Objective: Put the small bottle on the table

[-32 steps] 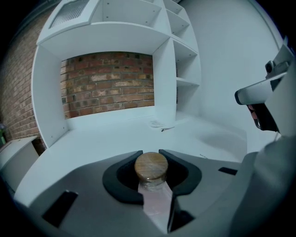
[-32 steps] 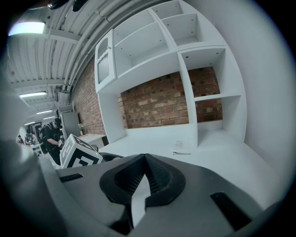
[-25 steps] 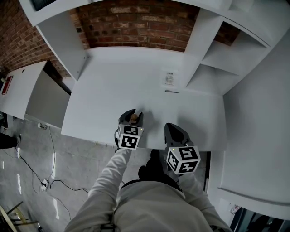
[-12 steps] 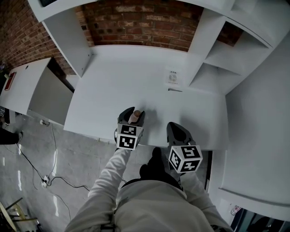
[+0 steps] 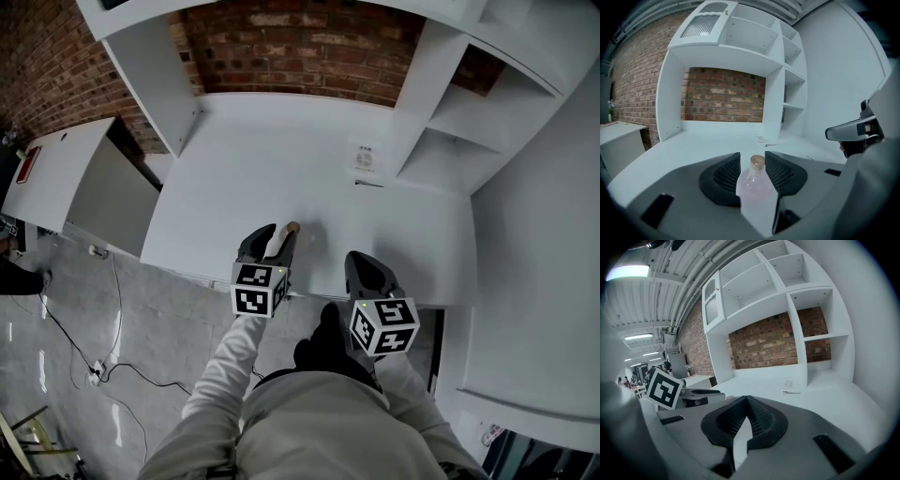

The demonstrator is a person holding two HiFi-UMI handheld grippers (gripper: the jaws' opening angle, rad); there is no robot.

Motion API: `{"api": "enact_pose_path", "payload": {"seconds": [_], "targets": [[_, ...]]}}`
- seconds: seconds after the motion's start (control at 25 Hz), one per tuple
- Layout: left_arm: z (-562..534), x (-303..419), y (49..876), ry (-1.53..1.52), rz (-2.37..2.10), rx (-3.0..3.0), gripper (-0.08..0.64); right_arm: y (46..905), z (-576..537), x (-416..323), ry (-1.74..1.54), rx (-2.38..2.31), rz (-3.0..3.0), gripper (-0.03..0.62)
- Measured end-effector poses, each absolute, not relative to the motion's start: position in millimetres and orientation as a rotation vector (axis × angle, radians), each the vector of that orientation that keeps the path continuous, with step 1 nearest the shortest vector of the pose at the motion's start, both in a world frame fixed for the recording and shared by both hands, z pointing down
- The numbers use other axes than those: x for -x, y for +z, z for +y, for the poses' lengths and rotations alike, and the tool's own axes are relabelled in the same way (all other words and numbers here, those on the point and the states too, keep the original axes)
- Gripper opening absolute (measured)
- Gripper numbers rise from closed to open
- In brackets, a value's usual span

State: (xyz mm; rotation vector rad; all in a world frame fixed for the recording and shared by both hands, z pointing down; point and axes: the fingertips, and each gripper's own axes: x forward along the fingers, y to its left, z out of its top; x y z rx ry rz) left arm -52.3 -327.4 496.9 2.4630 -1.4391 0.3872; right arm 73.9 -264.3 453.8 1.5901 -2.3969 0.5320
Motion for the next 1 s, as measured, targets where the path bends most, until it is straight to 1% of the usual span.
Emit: {"api": "enact_pose_path", "payload": {"seconds": [0.2, 0.44, 0.64, 1.0], "targets": [[-307, 73, 494, 0.351, -1.47, -2.423, 0.115, 455, -256, -65, 0.524, -1.559, -2.409, 0.028], [-284, 91, 488, 0.312, -1.489, -2.394, 0.074, 454, -247, -56, 0.505, -1.541, -2.421, 0.028], [-266, 107, 485, 0.295, -1.513, -2.364, 0.048, 453, -239, -49, 0.491, -1.525, -2.431, 0.028], [-239, 126, 483, 0.261, -1.54, -2.329, 0.029, 449, -224, -41, 0.466, -1.513, -2.458, 0.028]]}}
